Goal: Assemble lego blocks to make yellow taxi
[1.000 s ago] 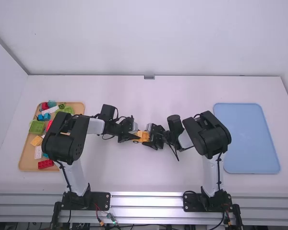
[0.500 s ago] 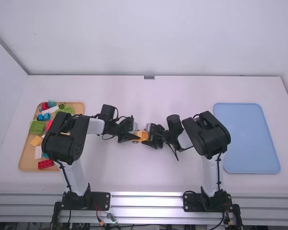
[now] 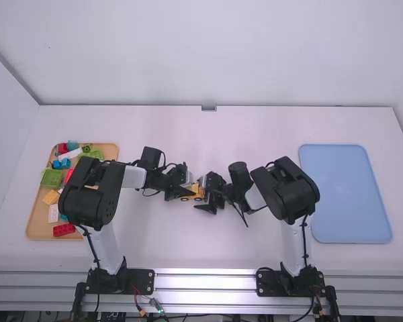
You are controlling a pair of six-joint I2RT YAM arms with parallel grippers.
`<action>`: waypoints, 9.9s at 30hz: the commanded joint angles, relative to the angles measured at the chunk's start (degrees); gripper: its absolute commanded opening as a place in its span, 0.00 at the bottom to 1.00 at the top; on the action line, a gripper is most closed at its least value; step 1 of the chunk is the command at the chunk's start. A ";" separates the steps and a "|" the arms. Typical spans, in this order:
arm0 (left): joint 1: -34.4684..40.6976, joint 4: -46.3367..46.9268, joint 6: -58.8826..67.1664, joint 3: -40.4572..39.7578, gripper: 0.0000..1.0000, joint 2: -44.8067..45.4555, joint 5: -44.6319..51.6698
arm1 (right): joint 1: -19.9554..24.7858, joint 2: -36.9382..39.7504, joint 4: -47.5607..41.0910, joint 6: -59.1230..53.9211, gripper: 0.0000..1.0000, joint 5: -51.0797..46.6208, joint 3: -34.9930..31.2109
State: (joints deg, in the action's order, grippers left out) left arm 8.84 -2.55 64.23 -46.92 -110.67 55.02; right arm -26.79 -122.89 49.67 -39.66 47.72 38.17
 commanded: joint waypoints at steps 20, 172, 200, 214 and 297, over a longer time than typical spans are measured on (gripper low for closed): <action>-5.51 13.90 4.42 -2.64 0.01 6.43 1.68 | -2.99 -1.31 -8.66 -6.19 1.00 1.64 6.64; -7.72 8.13 4.17 -2.32 0.04 4.09 11.41 | -1.33 -1.31 -24.48 -8.39 0.49 -2.62 11.26; -3.21 7.26 0.48 0.94 0.02 4.04 -7.63 | -1.38 -1.31 -24.46 -8.41 0.48 -2.64 11.26; -3.23 1.53 -1.79 5.35 0.02 2.84 -9.90 | -1.38 -1.31 -24.46 -8.39 0.49 -2.60 11.26; -62.53 58.75 -40.44 -45.05 0.99 4.07 -48.43 | 3.69 32.24 -47.80 -10.32 0.99 -35.78 11.32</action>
State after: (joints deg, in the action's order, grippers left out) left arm -53.17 53.89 10.66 -86.00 -100.53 4.54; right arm -22.87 -92.12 1.39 -48.45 14.09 49.84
